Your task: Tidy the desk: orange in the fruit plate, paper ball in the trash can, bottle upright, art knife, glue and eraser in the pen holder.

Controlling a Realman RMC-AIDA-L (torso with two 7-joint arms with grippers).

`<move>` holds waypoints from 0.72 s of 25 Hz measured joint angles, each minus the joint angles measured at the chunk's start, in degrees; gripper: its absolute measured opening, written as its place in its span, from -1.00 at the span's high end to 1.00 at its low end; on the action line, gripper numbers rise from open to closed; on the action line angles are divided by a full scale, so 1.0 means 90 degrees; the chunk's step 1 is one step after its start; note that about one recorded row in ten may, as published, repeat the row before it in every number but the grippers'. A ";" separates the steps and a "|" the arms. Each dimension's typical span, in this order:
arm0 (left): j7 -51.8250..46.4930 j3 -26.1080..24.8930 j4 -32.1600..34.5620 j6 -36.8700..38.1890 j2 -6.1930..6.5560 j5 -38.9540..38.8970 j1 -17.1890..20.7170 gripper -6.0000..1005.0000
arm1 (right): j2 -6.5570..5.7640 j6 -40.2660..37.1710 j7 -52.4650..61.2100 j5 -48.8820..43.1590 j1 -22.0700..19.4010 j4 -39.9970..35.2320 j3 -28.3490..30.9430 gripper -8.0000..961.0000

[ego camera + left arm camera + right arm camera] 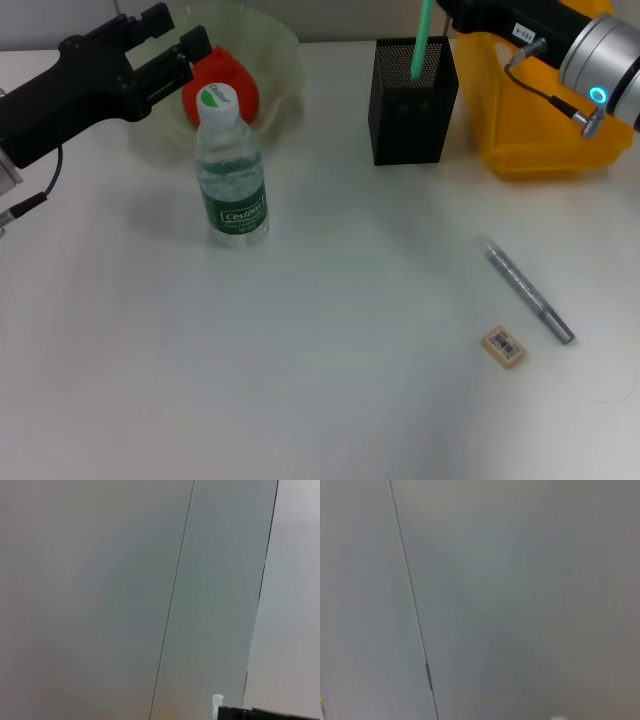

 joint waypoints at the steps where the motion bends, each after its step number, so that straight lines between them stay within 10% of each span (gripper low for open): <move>1: 0.0000 0.0000 0.0000 0.0000 0.0000 0.0000 0.0000 -0.21 | 0.0000 0.0000 0.0000 0.0000 0.0000 0.0000 0.0000 0.34; 14: -0.0030 0.0004 -0.0047 0.0049 -0.0016 -0.0081 0.0022 -0.21 | -0.0015 -0.0576 0.0362 -0.0017 -0.0266 -0.0029 -0.0062 0.09; 18: -0.0043 0.0004 -0.0156 0.0131 -0.0011 -0.0134 0.0019 -0.21 | -0.0054 -0.1410 0.1664 -0.0036 -0.0815 -0.1020 -0.0989 0.04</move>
